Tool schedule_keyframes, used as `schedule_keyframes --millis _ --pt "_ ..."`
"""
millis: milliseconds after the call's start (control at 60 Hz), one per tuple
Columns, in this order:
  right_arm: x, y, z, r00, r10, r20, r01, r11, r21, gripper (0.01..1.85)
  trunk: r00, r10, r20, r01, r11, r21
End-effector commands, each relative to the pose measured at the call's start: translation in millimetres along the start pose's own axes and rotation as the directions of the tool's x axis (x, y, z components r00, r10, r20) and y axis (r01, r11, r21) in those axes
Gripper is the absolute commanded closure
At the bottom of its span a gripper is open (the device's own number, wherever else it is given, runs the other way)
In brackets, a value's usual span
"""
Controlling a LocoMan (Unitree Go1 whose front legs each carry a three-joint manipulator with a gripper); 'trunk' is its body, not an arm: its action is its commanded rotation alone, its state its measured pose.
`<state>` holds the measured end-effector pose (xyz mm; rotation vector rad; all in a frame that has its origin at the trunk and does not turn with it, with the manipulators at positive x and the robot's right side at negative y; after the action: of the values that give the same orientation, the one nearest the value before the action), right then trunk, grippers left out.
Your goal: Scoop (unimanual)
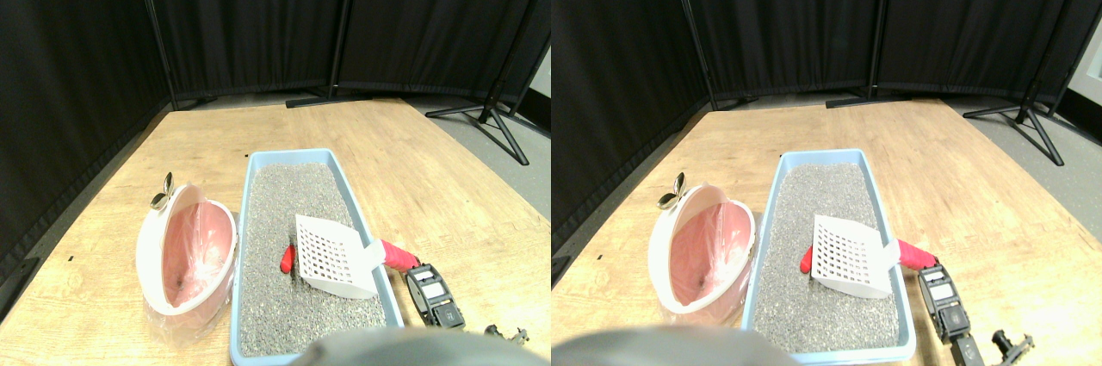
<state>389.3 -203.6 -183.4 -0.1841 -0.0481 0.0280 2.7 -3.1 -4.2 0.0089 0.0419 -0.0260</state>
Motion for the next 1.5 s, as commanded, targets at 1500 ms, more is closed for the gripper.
schedule_keyframes --millis 1500 --pt "35.8 1 -8 0.993 0.046 -0.110 -0.008 0.947 0.320 0.88 0.9993 0.038 0.008 -0.037 0.9984 -0.043"
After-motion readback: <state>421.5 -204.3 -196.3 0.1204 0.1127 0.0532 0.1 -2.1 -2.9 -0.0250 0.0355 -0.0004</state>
